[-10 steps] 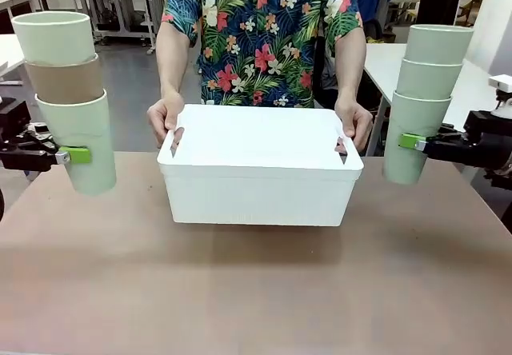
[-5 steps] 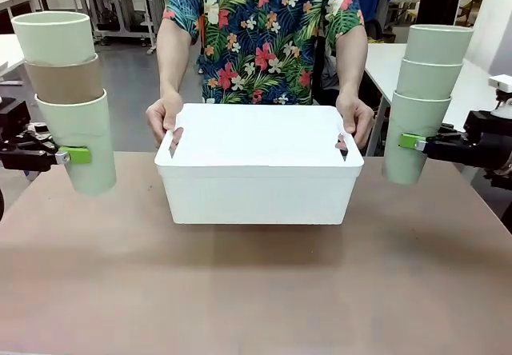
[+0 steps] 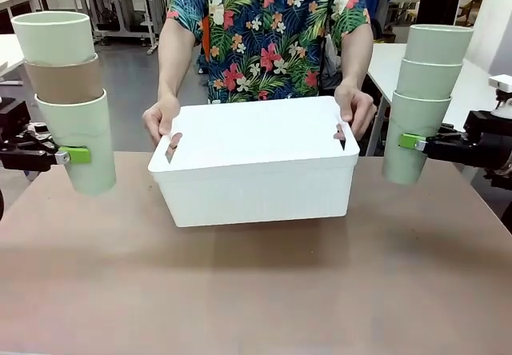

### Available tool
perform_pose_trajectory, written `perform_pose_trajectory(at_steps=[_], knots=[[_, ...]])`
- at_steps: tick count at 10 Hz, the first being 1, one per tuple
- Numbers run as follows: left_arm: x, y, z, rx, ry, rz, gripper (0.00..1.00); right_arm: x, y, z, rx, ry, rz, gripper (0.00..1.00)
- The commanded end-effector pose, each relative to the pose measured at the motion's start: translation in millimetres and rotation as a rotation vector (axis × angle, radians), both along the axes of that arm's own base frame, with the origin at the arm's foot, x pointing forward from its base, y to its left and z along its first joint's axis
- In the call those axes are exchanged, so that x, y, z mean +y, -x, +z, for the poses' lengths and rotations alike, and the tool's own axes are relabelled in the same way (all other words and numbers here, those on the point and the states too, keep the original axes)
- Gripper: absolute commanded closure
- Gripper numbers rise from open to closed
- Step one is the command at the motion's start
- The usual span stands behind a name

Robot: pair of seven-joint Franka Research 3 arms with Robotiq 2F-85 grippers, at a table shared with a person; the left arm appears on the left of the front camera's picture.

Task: Stack the cups and store them in the basket.
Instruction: Place the stack of Reusable plastic cups into the Pantry Basket.

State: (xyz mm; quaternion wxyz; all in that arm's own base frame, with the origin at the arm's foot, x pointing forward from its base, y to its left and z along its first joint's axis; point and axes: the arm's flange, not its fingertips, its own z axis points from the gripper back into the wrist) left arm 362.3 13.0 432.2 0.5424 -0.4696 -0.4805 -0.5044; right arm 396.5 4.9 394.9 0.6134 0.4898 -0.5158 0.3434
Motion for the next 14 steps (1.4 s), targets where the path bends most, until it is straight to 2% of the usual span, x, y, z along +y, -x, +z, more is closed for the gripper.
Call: perform_pose_trajectory(at_steps=[1, 7, 10, 14], knots=[[-0.3, 1.2, 3.9, -0.010, 0.006, -0.002, 0.15, 0.0, 0.2, 3.3, -0.008, -0.003, -0.002, 0.14], [0.0, 0.0, 0.0, 0.000, 0.000, 0.000, 0.15, 0.0, 0.2, 3.3, -0.008, -0.003, -0.002, 0.14], [-11.5, -8.7, 32.9, 0.001, -0.095, 0.043, 0.15, 0.0, 0.2, 3.3, -0.008, -0.003, -0.002, 0.14], [-95.2, 6.4, 83.0, -0.004, -0.254, 0.056, 0.15, 0.0, 0.2, 3.3, -0.008, -0.003, -0.002, 0.14]])
